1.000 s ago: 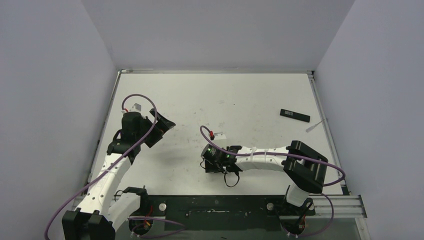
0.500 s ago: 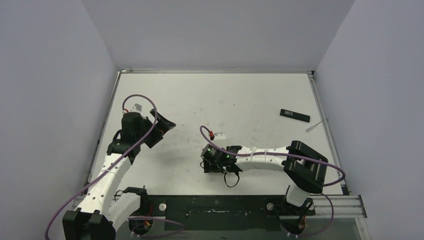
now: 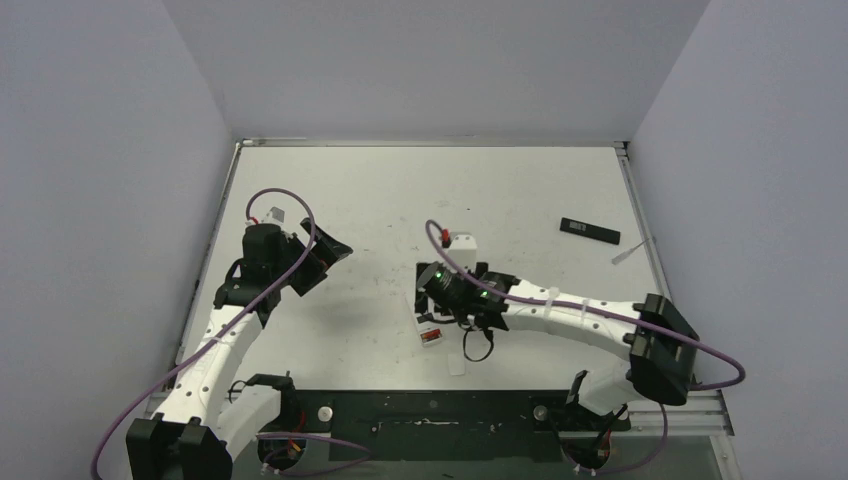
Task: Unload the batteries from the remote control
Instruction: Place the remote control at the center of the board, then pick up the screwdriver from the corner of the board.
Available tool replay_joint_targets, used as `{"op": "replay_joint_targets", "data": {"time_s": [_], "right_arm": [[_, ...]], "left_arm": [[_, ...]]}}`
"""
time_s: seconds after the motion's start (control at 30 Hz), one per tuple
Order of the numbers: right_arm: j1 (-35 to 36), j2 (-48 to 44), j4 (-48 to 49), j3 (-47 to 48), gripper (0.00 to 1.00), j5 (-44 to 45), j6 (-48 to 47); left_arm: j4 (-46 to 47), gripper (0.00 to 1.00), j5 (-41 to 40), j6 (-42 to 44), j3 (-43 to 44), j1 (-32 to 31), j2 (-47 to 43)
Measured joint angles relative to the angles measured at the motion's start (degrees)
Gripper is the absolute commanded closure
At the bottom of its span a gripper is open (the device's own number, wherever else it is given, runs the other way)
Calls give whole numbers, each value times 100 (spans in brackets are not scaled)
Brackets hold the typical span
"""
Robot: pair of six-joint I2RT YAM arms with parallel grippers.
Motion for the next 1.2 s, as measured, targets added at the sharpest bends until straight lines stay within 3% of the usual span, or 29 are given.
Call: {"op": "replay_joint_targets", "data": {"time_s": [0.13, 0.37, 0.5, 0.7, 0.87, 1.2], "right_arm": [[-925, -748, -269, 192, 2, 579, -188], [-3523, -1471, -726, 179, 3, 1285, -632], [-4872, -1416, -721, 177, 5, 1169, -1071], [-6835, -918, -365, 205, 14, 313, -1596], [-7193, -76, -208, 466, 30, 68, -1786], [-7530, 935, 269, 511, 39, -365, -1849]], "left_arm": [[11, 3, 59, 24, 0, 31, 9], [42, 3, 179, 52, 0, 92, 9], [59, 3, 293, 63, 0, 120, 20], [61, 2, 428, 90, 9, 133, 98], [55, 2, 487, 116, 68, 140, 94], [35, 2, 562, 122, 85, 140, 94]]}}
